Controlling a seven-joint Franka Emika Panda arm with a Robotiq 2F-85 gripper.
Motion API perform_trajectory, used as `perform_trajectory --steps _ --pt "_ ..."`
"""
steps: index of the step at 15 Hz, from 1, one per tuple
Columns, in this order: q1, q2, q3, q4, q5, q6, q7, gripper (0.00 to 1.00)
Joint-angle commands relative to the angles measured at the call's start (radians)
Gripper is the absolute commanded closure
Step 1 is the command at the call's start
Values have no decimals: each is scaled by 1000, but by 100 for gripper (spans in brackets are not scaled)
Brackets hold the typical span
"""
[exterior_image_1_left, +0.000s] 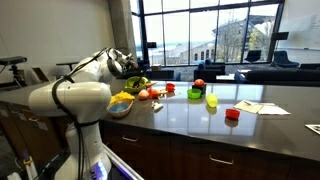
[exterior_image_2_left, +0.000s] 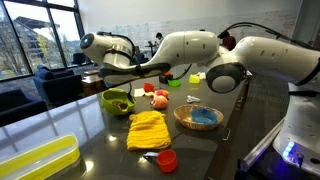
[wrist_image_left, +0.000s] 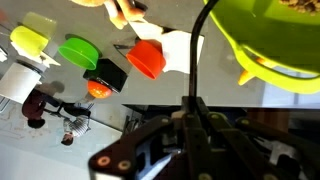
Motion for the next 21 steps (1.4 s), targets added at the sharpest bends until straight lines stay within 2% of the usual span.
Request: perform_trajectory --steps 1,6,12,17,21 --pt "-6 -23 -7 0 -22 -3 -90 99" --pt "-24 -36 0 0 -38 74 -230 99" --pt "-62 -36 37 -1 -7 360 -475 99" --pt "-105 -25 115 -4 80 573 -710 99" --pt "-148 -7 218 -15 186 714 -927 99"
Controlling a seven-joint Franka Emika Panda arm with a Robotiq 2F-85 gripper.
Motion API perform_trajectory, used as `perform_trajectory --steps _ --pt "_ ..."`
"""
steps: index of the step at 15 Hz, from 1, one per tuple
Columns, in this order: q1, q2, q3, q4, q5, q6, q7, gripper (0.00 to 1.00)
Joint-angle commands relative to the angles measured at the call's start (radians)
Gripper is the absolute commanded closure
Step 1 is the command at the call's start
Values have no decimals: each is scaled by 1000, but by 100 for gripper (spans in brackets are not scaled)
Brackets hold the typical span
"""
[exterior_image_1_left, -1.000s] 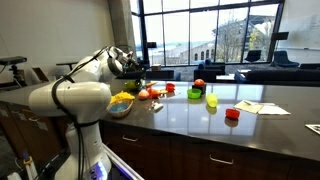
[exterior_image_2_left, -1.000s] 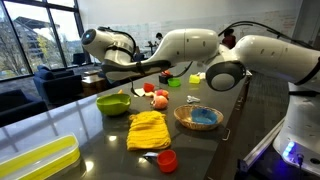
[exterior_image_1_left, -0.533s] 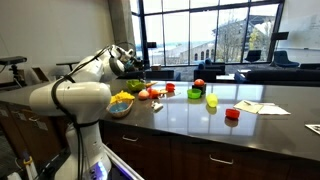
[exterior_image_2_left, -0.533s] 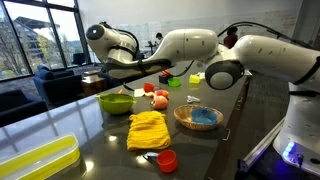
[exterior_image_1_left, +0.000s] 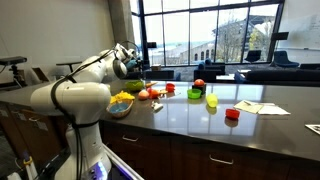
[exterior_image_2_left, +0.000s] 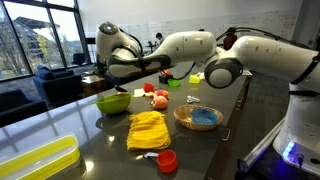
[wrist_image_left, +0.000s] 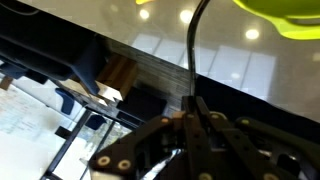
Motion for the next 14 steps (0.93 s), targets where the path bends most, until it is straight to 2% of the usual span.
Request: perform_trajectory --steps 1,5,7,11,14 --pt "-43 16 104 -1 96 114 -209 99" --pt "-81 44 254 0 222 166 -481 99" --pt "-96 54 332 2 284 154 -618 99" --pt "-123 72 482 8 404 87 -882 99" --pt "-142 83 560 11 475 -9 -1014 99"
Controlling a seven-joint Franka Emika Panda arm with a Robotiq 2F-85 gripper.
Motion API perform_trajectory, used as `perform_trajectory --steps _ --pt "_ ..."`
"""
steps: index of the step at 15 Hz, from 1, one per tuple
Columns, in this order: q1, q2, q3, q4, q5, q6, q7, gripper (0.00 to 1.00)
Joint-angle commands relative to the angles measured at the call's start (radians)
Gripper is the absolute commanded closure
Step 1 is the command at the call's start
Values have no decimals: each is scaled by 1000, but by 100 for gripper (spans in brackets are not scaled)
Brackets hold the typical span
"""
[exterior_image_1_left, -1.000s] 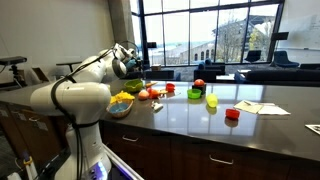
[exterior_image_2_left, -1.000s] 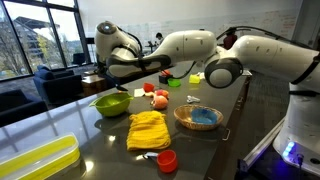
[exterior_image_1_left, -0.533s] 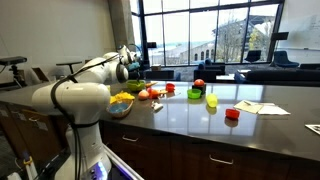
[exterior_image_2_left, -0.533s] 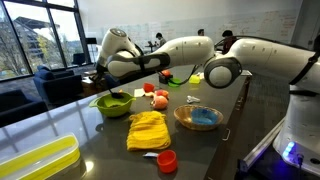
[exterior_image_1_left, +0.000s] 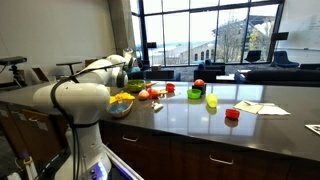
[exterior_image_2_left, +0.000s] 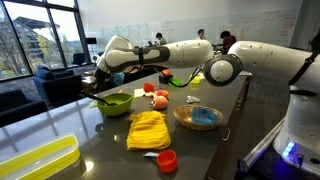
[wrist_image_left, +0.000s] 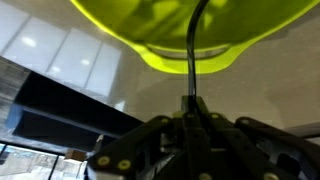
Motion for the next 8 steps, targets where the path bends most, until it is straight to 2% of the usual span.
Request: perform_trajectory --steps 1,2,3,8 --pt "-26 14 77 23 75 -111 -138 99" --pt "-29 15 80 25 84 -139 -146 99" --pt "-31 14 79 26 90 -159 -148 76" --pt "-41 2 70 14 97 -217 -150 46"
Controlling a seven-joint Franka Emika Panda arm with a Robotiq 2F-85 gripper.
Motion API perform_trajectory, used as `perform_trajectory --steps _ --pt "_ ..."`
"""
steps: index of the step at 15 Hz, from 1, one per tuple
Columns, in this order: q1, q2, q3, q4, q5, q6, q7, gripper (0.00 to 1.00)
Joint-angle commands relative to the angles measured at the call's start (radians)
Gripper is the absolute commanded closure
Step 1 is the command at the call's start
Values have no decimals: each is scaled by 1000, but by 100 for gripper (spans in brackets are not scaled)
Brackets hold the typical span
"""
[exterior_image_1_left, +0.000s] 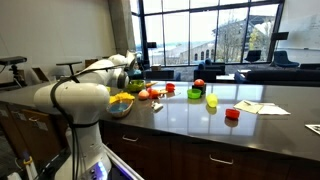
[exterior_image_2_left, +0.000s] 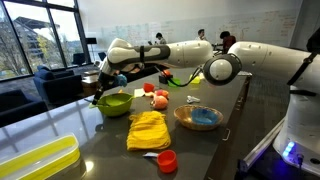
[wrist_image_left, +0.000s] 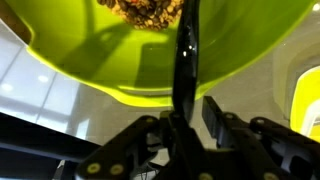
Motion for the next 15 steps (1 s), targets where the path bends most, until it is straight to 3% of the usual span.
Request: perform_trajectory --steps 1,7,8,9,11,15 --pt "-10 -13 5 1 22 -49 -26 40" --pt "-11 -21 -9 -4 16 -56 15 1" --pt "-4 -9 -11 -12 11 -32 4 0" --pt "-3 -5 -12 -5 10 -34 5 9" --pt "2 12 -13 23 9 -48 6 0" --pt "6 24 -13 44 8 -58 6 0"
